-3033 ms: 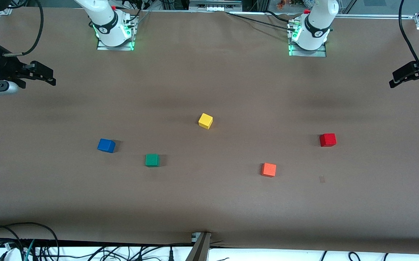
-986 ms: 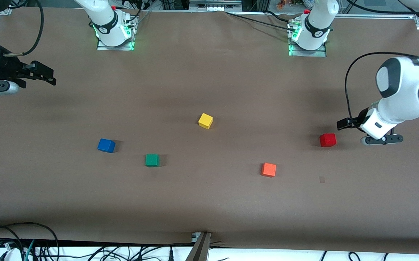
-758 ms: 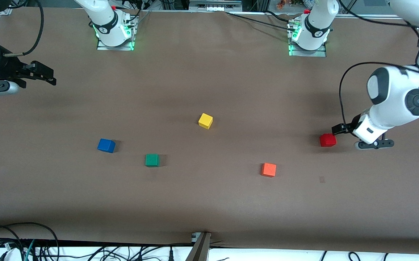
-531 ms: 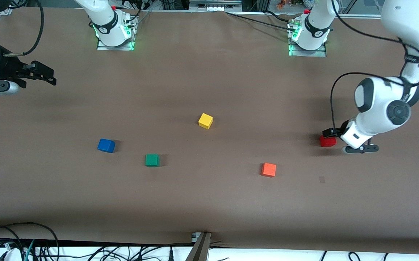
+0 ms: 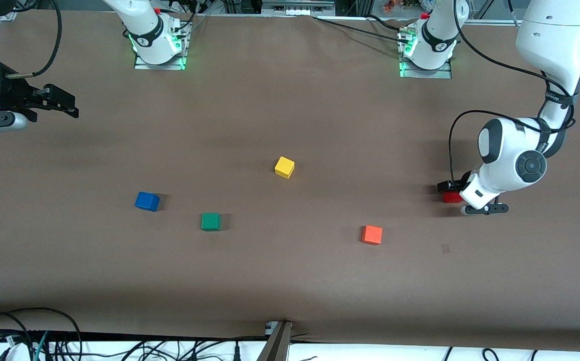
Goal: Pass red block to right arm, stack on blue
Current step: 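Close the left gripper on the red cube and lift it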
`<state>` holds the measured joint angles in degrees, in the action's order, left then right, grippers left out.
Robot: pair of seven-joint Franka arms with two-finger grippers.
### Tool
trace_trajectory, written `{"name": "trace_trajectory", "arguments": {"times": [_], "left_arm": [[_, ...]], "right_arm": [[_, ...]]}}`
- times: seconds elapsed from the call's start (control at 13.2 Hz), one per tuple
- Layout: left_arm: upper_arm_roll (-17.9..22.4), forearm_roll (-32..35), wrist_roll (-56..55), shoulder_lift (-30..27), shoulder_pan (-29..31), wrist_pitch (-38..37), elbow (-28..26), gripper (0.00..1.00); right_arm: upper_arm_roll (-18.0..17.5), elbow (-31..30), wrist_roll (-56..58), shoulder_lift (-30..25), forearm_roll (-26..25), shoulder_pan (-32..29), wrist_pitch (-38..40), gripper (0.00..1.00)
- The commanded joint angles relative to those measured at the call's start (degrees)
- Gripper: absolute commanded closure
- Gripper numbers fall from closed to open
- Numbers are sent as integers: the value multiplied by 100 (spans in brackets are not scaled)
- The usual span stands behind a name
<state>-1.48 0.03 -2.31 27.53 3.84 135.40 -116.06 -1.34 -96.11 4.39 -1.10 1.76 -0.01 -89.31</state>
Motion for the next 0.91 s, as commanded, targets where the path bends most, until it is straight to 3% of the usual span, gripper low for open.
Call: {"name": "trace_trajectory", "arguments": {"times": [0.0, 0.08, 0.15, 0.23, 0.38, 0.61, 0.83], "left_arm": [[121, 102, -7, 129, -50, 118, 48, 0], [121, 102, -7, 129, -50, 136, 48, 3], [121, 111, -7, 129, -58, 127, 39, 45], [121, 102, -15, 129, -84, 127, 48, 66], [121, 111, -7, 103, -102, 119, 48, 97], [121, 137, 237, -2, -120, 66, 39, 100], [121, 278, 2265, -116, -111, 83, 65, 100]], "right_arm": [[-15, -30, -44, -31, 17, -16, -7, 0], [-15, -30, -35, -39, 9, -16, 10, 0], [-15, -30, -35, -48, 8, -16, 36, 0], [-15, -30, -35, -48, 8, -16, 45, 0], [-24, -30, -43, -48, 8, -16, 45, 0], [-24, -30, -44, -48, 8, -16, 46, 0], [-24, -30, -44, -48, 8, -16, 37, 0]]}}
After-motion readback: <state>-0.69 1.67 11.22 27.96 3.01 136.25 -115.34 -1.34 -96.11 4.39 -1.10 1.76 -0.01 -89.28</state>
